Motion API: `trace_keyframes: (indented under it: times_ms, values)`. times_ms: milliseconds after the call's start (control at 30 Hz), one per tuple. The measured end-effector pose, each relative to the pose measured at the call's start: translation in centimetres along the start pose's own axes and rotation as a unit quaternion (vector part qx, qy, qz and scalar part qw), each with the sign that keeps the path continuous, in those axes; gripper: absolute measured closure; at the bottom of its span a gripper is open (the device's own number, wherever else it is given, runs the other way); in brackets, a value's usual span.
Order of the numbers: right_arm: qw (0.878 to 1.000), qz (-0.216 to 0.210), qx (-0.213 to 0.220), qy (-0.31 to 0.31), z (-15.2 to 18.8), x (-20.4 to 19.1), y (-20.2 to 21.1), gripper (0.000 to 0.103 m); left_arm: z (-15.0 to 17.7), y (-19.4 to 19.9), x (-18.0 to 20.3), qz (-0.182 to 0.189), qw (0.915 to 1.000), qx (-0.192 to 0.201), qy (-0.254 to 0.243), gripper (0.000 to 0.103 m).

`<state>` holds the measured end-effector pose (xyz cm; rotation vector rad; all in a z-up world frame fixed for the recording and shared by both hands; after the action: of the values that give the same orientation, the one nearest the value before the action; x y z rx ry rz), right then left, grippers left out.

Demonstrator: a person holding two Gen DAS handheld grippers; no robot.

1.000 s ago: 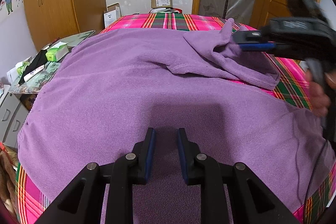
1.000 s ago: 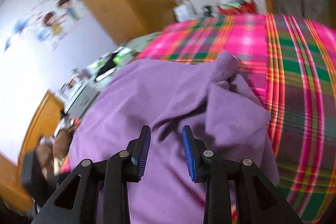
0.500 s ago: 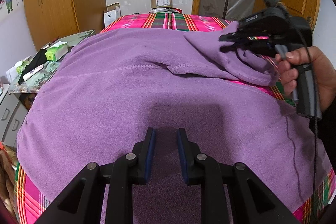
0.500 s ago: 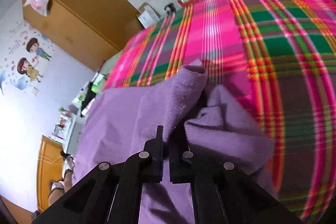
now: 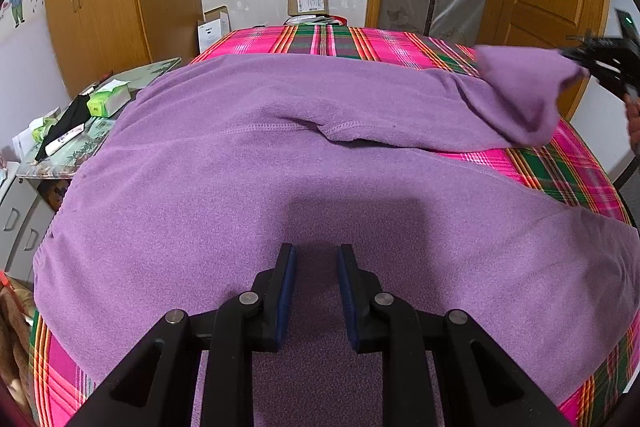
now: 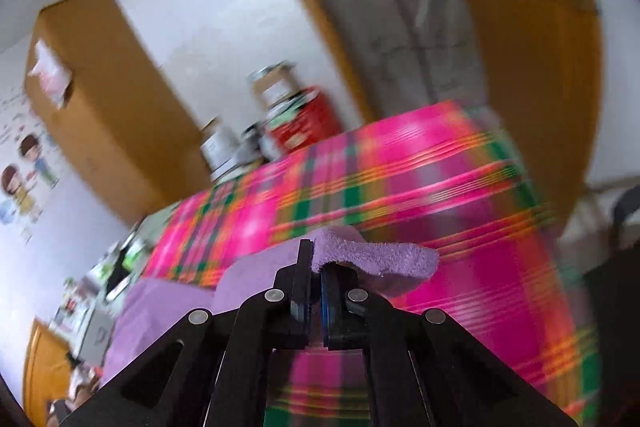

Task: Fold clothes
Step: 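Pull the held sleeve outward across the bed with the right gripper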

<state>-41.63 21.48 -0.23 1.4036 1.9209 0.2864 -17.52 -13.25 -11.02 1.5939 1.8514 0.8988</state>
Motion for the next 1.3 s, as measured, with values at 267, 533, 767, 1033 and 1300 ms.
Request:
trace_keyframes:
  times_ms: [267, 533, 767, 1033, 1300]
  values:
    - [0.993, 0.111, 0.030, 0.004, -1.3, 10.6, 4.6, 0.100, 0.2, 0.1, 0.2, -0.005, 1.0000, 0.000, -0.004, 0.081]
    - [0.992, 0.117, -0.002, -0.040, 1.3, 15.5, 3.0, 0.098, 0.2, 0.1, 0.2, -0.008, 0.9999, 0.000, -0.007, 0.081]
    - [0.990, 0.058, -0.035, -0.127, 4.3, 17.1, 2.8, 0.090, 0.1, 0.0, 0.1, -0.009, 0.9999, 0.000, -0.008, 0.081]
    - [0.961, -0.042, -0.034, -0.273, 4.5, 19.0, 0.5, 0.070, 0.2, 0.1, 0.1, -0.011, 0.9999, 0.000, -0.009, 0.081]
    - [0.985, -0.083, 0.046, -0.142, -2.1, 13.7, 2.8, 0.096, 0.3, 0.2, 0.0, -0.012, 0.9999, 0.001, -0.010, 0.081]
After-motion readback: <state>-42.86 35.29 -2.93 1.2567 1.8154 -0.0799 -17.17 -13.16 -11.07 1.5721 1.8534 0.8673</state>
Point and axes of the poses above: each gripper's, at about its wrist camera, not at the fingertips, and y roughly against the way its jaws point, x to its right, z to its underside, the point moved 10 cm from there along -y, roughly the way its jaws point
